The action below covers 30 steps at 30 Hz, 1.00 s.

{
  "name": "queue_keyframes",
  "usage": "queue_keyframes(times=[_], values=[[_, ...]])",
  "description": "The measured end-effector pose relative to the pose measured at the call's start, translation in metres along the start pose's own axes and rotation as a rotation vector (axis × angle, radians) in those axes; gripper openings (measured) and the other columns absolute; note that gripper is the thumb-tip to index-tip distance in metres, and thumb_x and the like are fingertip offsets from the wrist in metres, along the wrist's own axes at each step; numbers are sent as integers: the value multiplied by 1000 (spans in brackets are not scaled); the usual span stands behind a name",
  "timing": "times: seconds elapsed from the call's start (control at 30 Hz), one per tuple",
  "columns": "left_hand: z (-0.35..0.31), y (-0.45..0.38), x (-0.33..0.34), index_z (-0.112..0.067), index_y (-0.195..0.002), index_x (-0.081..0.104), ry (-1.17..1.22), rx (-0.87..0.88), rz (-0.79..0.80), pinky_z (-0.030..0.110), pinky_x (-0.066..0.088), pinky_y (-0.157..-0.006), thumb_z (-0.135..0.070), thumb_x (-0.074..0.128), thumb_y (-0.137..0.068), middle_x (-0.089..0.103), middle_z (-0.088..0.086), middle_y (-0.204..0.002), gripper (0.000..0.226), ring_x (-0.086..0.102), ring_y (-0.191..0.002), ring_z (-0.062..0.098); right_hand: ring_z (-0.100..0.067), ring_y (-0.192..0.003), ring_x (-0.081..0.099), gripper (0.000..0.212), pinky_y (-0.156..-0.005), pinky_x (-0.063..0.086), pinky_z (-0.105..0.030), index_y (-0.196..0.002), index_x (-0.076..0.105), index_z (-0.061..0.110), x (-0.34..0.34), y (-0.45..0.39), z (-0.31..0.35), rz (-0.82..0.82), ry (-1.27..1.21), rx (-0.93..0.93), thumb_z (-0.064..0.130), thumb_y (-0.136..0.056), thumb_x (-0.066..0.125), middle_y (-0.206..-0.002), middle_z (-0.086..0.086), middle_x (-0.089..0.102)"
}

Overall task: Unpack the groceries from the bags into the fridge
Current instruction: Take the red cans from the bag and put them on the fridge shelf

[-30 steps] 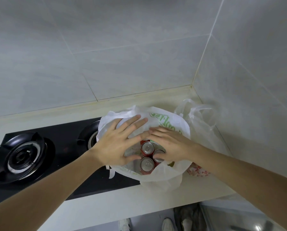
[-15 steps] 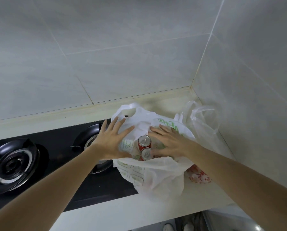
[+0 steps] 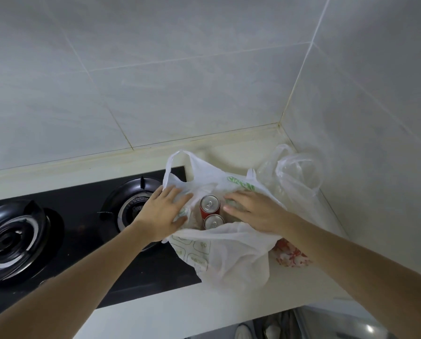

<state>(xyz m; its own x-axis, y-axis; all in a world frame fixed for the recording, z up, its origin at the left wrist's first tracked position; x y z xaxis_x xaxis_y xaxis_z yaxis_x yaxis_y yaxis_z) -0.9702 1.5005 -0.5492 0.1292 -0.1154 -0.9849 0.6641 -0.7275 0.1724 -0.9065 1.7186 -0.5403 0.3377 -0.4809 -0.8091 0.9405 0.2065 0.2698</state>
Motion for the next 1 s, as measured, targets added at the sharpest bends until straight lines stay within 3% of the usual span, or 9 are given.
queue_keyframes(times=[0.1,0.2,0.3,0.4,0.47,0.57,0.7,0.87,1.0], values=[[-20,27,-26,-25,-144,48,125,65,-218,43,41,-111,-40,60,-94,51,3,-145,53,49,-135,25,-16,-101,63,32,-86,53,-39,-118,66,24,-25,38,17,-348,129,-200,46,-104,47,-102,7,69],[-36,54,-30,-29,-141,54,249,52,-237,43,45,-109,-61,46,-97,51,-3,-148,55,47,-139,22,-19,-92,63,26,-85,52,-36,-107,72,17,-26,77,17,-536,166,-255,38,-100,57,-94,6,70],[-46,69,-11,-30,-149,47,299,-20,-96,40,40,-115,-85,39,-88,42,-7,-157,82,40,-145,17,-15,-112,64,54,-95,52,-39,-126,67,24,-6,91,-2,-430,151,-53,64,-92,53,-116,12,71],[-55,77,7,-29,-155,39,311,-86,-12,35,34,-118,-91,46,-76,33,-10,-163,101,33,-149,14,-14,-133,51,85,-108,43,-38,-148,48,32,19,95,-14,-241,60,58,80,-78,55,-142,16,56],[-60,81,16,-28,-151,44,332,-115,10,33,36,-117,-91,52,-70,37,-12,-159,103,36,-146,12,-12,-143,36,101,-112,34,-34,-156,28,35,31,98,-15,-131,43,82,73,-72,69,-153,19,39],[-69,90,20,-29,-128,62,373,-112,-39,35,46,-109,-90,45,-78,44,-14,-152,80,40,-142,11,-13,-150,25,118,-118,28,-38,-161,10,35,47,101,-14,-55,95,79,59,-67,78,-160,18,24],[-72,98,29,-31,-102,74,417,-150,-58,34,46,-107,-88,31,-85,46,-14,-153,74,40,-144,10,-14,-151,25,121,-124,26,-41,-161,12,29,69,98,-22,-1,171,41,60,-66,80,-163,14,27],[-65,92,54,-29,-83,77,302,-163,-46,37,40,-113,-85,42,-80,48,-10,-154,66,38,-147,17,-11,-146,33,108,-122,32,-40,-155,31,33,81,90,-40,25,265,-17,70,-63,71,-157,15,37],[-65,80,70,-29,-83,79,180,-146,-53,37,36,-116,-87,41,-74,55,-5,-149,70,43,-144,20,-12,-139,43,101,-114,40,-39,-149,41,33,87,77,-47,-1,269,-41,82,-64,67,-149,15,47]])
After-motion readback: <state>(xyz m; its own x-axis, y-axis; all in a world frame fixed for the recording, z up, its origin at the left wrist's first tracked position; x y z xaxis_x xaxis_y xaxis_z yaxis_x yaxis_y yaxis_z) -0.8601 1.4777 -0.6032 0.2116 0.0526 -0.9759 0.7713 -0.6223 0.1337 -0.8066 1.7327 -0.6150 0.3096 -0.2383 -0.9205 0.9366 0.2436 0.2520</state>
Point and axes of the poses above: each hand's wrist, its own y-axis away from the middle knuckle, its own x-axis out of the palm, z = x × y, the point moved 8 cm from there along -y, towards the middle knuckle
